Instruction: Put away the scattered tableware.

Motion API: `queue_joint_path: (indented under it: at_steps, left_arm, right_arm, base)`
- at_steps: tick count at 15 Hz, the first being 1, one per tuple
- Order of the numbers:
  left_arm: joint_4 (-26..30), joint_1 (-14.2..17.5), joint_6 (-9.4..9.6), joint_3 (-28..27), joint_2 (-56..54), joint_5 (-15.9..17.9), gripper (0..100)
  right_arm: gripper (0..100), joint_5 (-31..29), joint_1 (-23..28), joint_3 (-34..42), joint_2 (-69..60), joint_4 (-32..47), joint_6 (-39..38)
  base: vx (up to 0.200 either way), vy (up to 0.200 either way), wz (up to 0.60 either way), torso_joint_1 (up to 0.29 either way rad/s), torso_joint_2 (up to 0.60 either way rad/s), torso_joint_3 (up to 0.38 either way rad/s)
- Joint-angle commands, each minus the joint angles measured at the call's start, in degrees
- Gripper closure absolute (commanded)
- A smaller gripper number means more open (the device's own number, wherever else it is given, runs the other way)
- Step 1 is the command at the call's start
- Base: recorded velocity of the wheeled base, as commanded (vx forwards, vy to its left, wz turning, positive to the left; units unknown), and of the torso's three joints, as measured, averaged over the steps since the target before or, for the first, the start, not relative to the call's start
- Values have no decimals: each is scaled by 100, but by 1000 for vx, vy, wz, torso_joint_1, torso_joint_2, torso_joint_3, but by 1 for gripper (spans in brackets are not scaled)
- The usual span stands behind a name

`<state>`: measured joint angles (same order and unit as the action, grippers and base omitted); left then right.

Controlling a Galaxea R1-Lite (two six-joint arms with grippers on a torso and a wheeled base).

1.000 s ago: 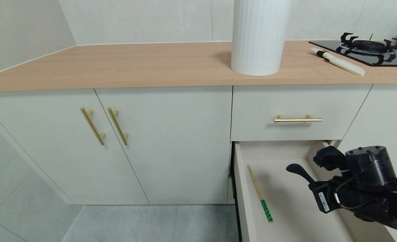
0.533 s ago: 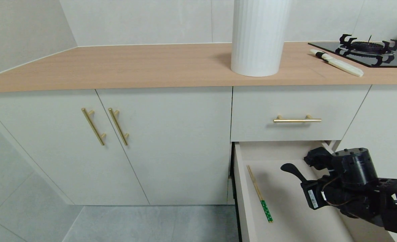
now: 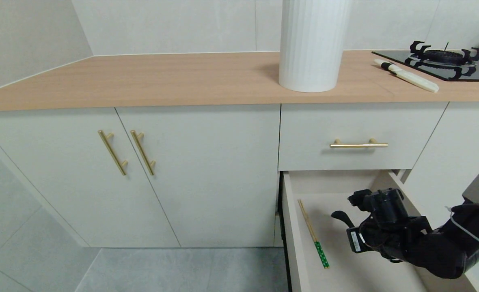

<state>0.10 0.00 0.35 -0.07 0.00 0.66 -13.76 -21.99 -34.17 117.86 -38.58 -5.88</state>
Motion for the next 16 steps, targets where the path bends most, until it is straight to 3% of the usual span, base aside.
queue_joint_path:
  at_steps: [1, 10, 16]
  left_arm:
    - [-1, 0, 0, 7, 9, 4, 0]
    - [-1, 0, 0, -1, 9, 4, 0]
    - [-1, 0, 0, -1, 9, -4, 0]
  right_arm:
    - [100, 5, 55, -37, 413, -62, -1]
    - [100, -21, 318, -20, 1240, -1020, 34]
    - [100, -48, 345, -28, 1240, -1028, 43]
  base:
    - [0, 0, 0, 0, 0, 0]
    - [0, 0, 0, 0, 0, 0]
    - [0, 0, 0, 0, 0, 0]
